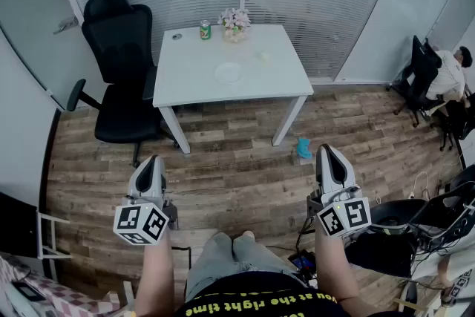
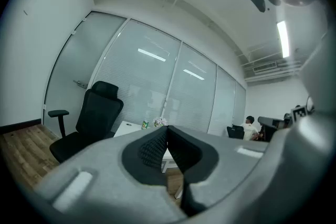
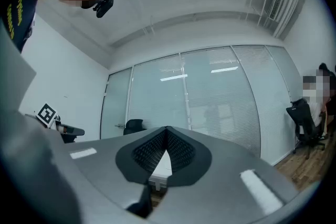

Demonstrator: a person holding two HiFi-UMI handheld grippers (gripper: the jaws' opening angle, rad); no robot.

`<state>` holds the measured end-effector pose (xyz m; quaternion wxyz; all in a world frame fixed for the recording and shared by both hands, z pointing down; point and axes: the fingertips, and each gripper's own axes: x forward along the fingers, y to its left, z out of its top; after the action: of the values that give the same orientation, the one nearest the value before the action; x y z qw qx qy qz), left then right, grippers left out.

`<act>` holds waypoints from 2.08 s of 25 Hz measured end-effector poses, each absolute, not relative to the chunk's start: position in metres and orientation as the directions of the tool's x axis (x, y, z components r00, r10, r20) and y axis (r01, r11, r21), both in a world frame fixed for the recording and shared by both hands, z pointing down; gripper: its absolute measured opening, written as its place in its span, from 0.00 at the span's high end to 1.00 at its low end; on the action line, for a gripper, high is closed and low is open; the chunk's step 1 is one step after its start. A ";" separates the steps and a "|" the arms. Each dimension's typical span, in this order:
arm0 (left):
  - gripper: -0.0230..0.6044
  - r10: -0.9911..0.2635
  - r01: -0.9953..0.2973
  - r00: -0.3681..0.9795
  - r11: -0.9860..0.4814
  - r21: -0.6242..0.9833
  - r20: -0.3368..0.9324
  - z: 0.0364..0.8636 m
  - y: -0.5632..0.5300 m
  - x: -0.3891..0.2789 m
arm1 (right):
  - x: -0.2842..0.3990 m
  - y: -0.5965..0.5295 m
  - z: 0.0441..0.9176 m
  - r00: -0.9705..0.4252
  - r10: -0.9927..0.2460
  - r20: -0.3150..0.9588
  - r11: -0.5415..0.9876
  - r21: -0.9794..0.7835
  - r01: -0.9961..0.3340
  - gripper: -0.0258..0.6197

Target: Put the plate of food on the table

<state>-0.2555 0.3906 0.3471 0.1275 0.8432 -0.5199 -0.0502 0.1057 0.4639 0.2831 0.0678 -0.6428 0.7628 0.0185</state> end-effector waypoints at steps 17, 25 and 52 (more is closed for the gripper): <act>0.96 -0.899 -0.877 0.437 -0.419 0.233 0.030 0.337 0.386 -0.228 | 0.126 0.447 0.283 -0.215 -0.965 -0.149 0.228 -0.080 -0.970 0.96; 0.96 -0.907 -0.886 0.420 -0.408 0.218 0.009 0.332 0.385 -0.201 | 0.146 0.439 0.284 -0.254 -0.954 -0.162 0.271 -0.093 -0.958 0.96; 0.96 -0.906 -0.884 0.423 -0.416 0.211 -0.013 0.333 0.324 -0.187 | 0.159 0.374 0.292 -0.244 -0.956 -0.163 0.264 -0.114 -0.958 0.95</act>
<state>-0.1872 0.3237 0.3331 0.0859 0.8392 -0.5333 -0.0626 0.1592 0.3739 0.2923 0.0998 -0.6065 0.7888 0.0047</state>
